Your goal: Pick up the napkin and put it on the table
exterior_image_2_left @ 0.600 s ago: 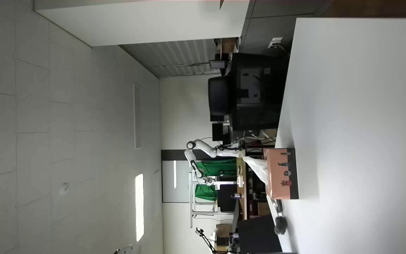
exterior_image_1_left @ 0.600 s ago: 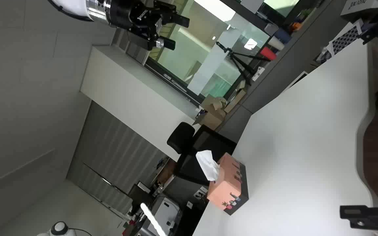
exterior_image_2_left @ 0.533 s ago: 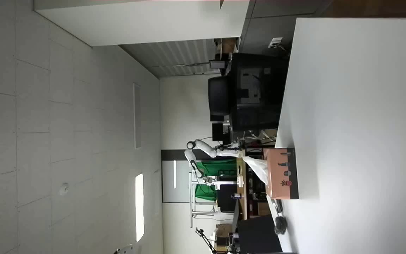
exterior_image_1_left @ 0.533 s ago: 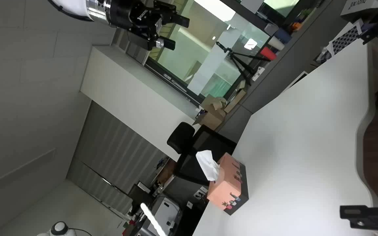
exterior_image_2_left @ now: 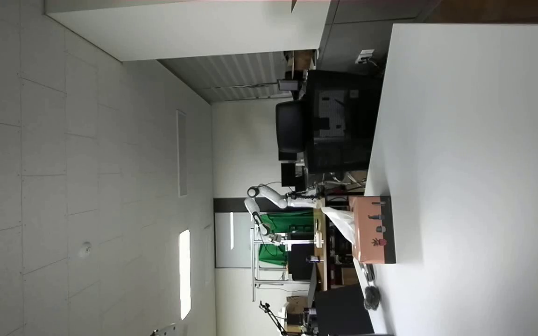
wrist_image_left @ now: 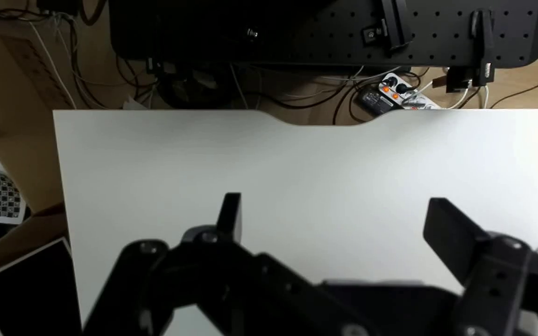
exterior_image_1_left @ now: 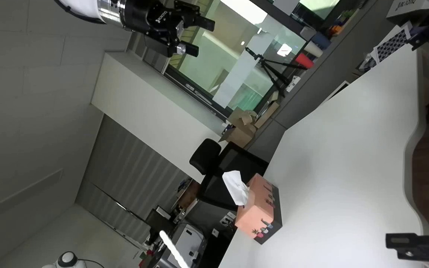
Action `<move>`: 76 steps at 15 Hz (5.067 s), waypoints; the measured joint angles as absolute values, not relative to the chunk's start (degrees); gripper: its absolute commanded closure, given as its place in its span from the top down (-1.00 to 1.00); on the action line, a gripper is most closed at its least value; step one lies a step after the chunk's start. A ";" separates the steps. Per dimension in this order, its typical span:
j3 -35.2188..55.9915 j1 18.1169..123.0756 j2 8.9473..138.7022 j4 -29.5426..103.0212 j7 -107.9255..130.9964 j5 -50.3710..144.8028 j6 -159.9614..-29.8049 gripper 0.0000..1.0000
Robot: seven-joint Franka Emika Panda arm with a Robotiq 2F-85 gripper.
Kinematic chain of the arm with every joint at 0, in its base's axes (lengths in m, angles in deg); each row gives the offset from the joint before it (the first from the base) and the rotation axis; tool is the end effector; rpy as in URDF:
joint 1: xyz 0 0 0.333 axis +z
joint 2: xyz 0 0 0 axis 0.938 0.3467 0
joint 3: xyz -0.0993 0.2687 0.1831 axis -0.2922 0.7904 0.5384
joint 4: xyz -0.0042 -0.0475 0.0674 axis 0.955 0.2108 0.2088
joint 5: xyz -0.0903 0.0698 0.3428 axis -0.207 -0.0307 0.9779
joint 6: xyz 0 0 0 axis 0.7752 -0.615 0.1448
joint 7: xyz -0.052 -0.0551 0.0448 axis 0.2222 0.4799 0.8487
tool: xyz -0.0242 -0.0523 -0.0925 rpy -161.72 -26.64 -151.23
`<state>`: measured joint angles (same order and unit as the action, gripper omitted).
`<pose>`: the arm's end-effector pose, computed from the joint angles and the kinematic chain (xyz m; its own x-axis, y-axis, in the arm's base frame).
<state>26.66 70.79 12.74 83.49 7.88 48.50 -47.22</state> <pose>0.2432 0.0746 0.5623 0.9933 0.0068 -0.1153 0.0295 -0.9800 0.1968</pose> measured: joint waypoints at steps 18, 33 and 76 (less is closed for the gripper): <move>24.73 63.21 42.38 81.13 -15.69 49.41 -88.47 1.00; 21.39 63.69 56.61 72.20 -21.98 52.45 -94.27 1.00; 12.23 70.67 101.05 21.61 -69.62 71.63 -90.16 1.00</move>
<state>12.23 70.67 101.05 21.61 -69.62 71.63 -90.16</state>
